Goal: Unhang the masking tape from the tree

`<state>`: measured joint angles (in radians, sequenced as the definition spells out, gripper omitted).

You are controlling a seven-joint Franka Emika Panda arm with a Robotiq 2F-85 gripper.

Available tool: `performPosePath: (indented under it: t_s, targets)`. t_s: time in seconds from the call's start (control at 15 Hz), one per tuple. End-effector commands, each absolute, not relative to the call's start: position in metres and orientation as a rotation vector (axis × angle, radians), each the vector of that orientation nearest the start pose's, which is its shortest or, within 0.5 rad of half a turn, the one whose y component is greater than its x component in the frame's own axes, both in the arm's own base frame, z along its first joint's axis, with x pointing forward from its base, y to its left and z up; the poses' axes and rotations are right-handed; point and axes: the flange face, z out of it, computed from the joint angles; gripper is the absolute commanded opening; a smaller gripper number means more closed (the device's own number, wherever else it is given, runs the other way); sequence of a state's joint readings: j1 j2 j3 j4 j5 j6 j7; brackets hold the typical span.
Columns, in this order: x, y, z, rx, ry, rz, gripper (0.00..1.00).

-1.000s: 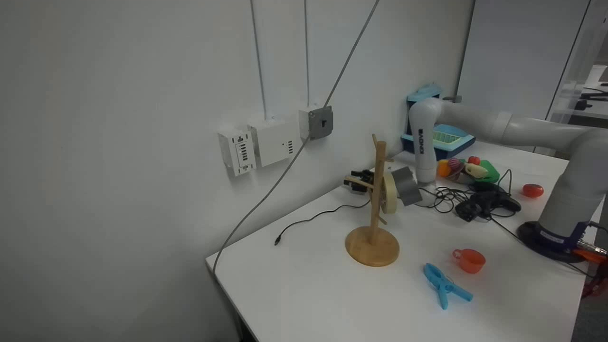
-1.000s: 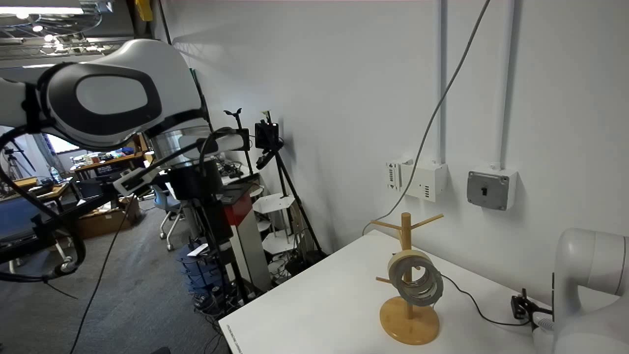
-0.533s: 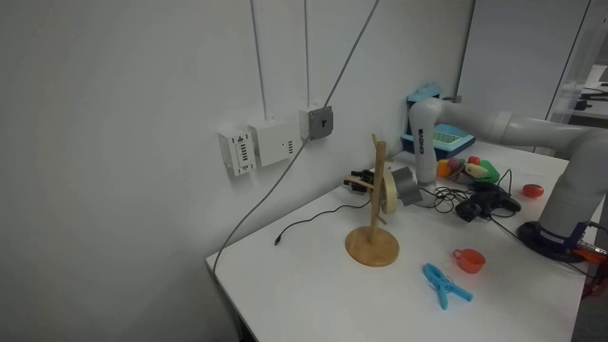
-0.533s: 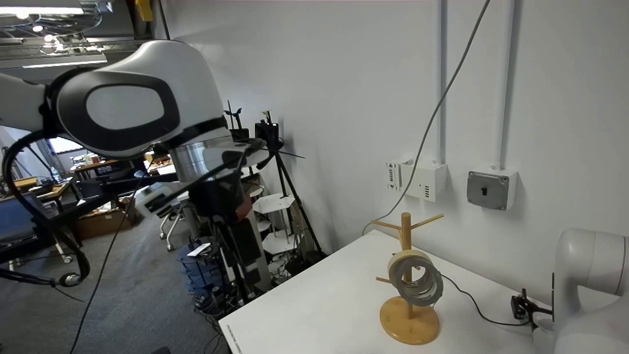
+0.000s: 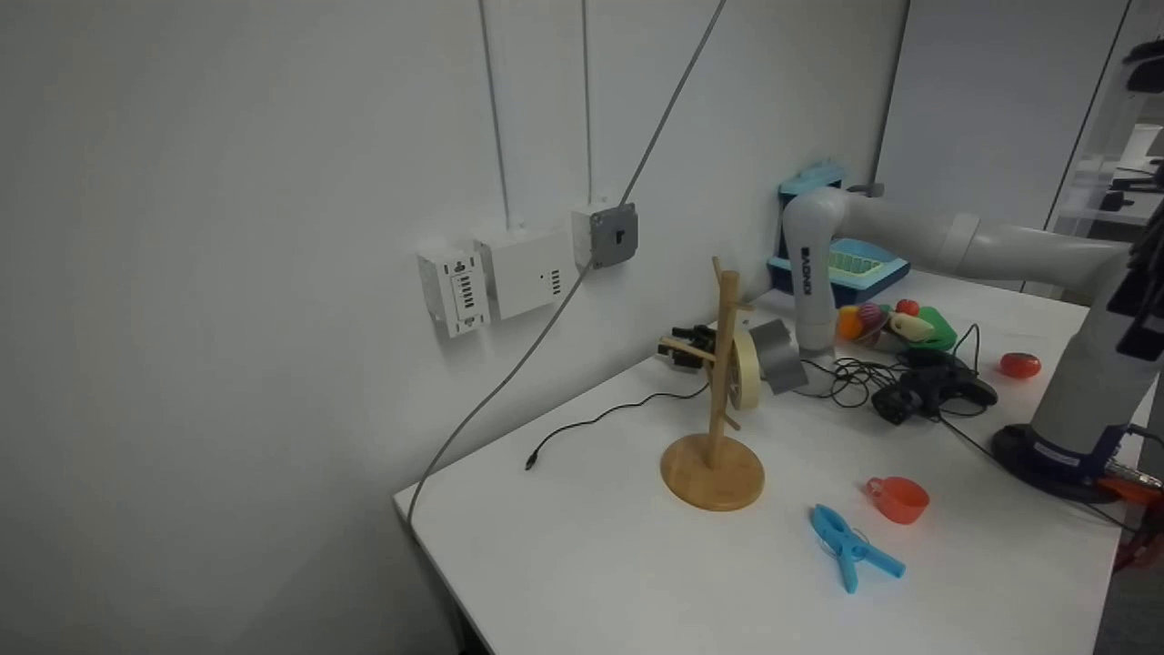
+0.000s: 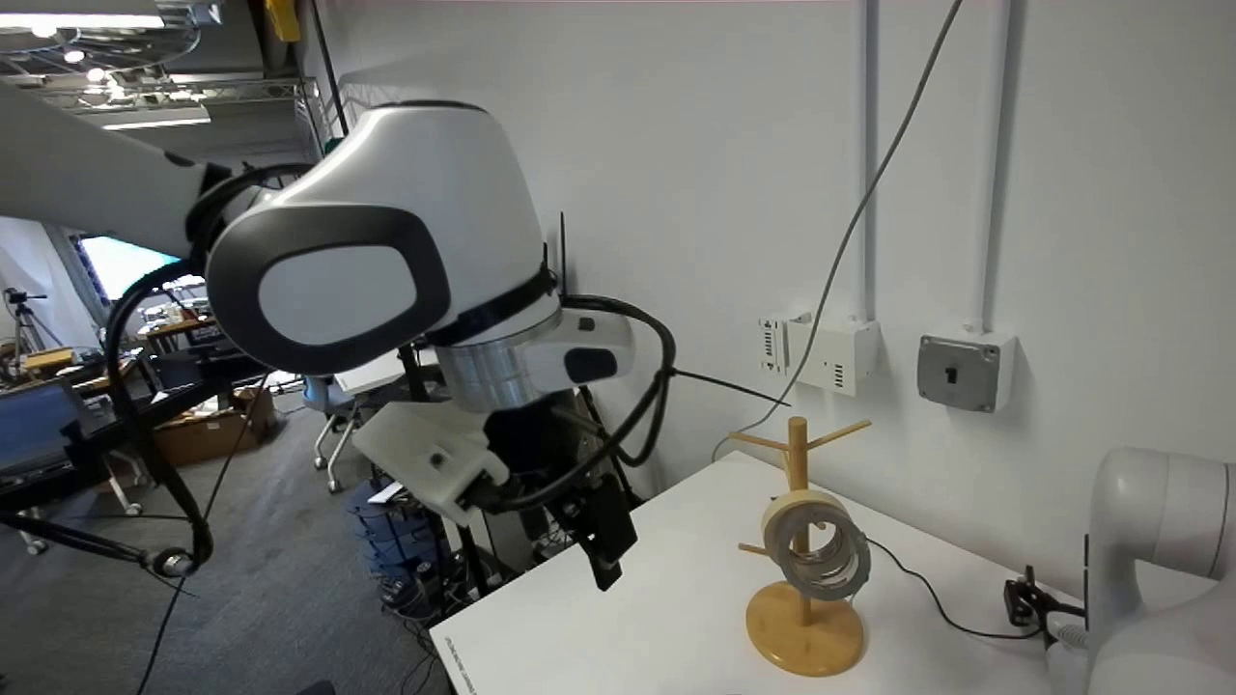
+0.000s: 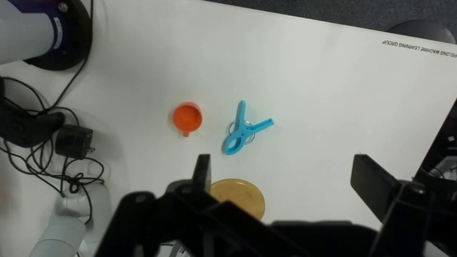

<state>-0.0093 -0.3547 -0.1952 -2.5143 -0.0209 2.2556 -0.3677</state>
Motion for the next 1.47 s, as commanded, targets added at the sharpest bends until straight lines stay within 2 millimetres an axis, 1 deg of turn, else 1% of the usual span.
performPosePath:
  t_s: [0.0, 0.07, 0.27, 0.6, 1.07, 1.4]
  targets:
    - [0.454, -0.089, 0.406, -3.04, -0.377, -0.161, 1.0]
    - [0.435, -0.091, 0.405, -3.069, -0.328, -0.148, 1.0]
    - [0.448, -0.088, 0.401, -3.062, -0.353, -0.137, 1.0]
    - [0.45, -0.088, 0.402, -3.063, -0.356, -0.138, 1.0]
    - [0.433, -0.068, 0.379, -3.045, -0.385, -0.089, 1.0]
    - [0.424, -0.054, 0.372, -3.042, -0.447, -0.084, 1.0]
